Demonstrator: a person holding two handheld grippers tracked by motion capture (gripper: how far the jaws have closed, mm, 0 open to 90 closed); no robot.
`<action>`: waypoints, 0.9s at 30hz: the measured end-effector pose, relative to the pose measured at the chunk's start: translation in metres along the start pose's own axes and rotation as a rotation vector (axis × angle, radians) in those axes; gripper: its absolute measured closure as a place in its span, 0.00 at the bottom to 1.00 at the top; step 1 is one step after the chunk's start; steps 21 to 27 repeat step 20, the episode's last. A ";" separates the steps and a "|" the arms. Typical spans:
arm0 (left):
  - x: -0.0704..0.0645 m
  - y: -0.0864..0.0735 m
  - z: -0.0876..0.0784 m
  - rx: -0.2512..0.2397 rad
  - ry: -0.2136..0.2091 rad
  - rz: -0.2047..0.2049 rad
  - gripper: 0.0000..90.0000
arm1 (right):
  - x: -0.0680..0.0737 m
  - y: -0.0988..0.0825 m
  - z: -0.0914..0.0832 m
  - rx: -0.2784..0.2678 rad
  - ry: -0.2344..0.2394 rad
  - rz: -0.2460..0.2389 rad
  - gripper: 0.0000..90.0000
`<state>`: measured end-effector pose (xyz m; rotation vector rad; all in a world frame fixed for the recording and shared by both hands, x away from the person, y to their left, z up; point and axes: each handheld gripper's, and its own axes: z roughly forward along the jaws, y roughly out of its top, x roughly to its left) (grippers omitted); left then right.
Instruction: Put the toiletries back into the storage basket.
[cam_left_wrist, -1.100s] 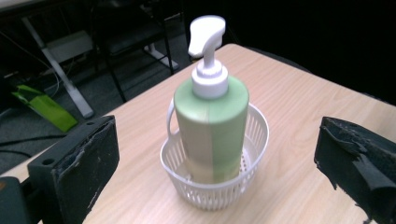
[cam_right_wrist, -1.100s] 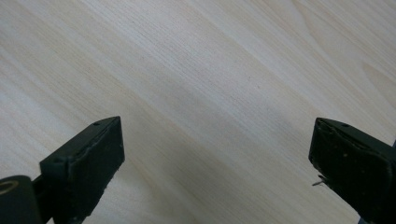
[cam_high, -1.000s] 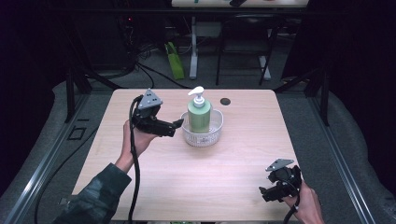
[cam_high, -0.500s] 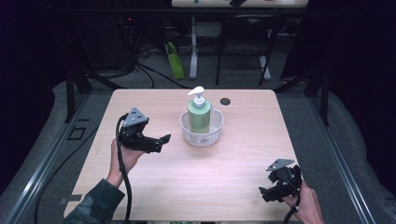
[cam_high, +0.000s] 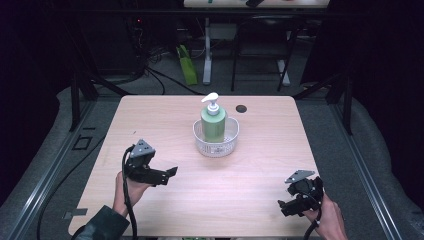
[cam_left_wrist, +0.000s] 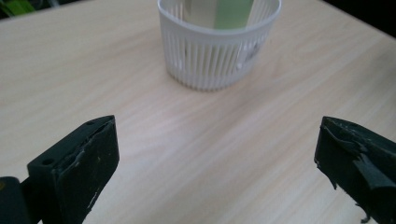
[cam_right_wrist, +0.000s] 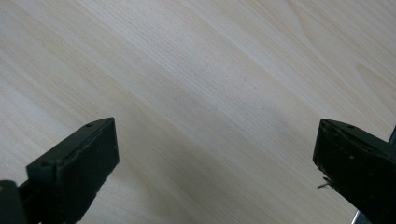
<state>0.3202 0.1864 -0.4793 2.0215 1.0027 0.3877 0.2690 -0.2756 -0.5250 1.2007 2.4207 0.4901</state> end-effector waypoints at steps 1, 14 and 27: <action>0.001 -0.002 0.000 0.004 -0.001 0.000 0.00 | 0.000 0.000 0.000 0.000 -0.003 -0.002 0.00; 0.009 -0.009 0.018 0.058 -0.002 0.009 0.00 | -0.003 -0.002 0.002 0.010 -0.013 0.002 0.00; 0.009 -0.008 0.020 0.052 -0.001 0.015 0.00 | -0.004 -0.003 0.004 0.021 -0.005 -0.007 0.00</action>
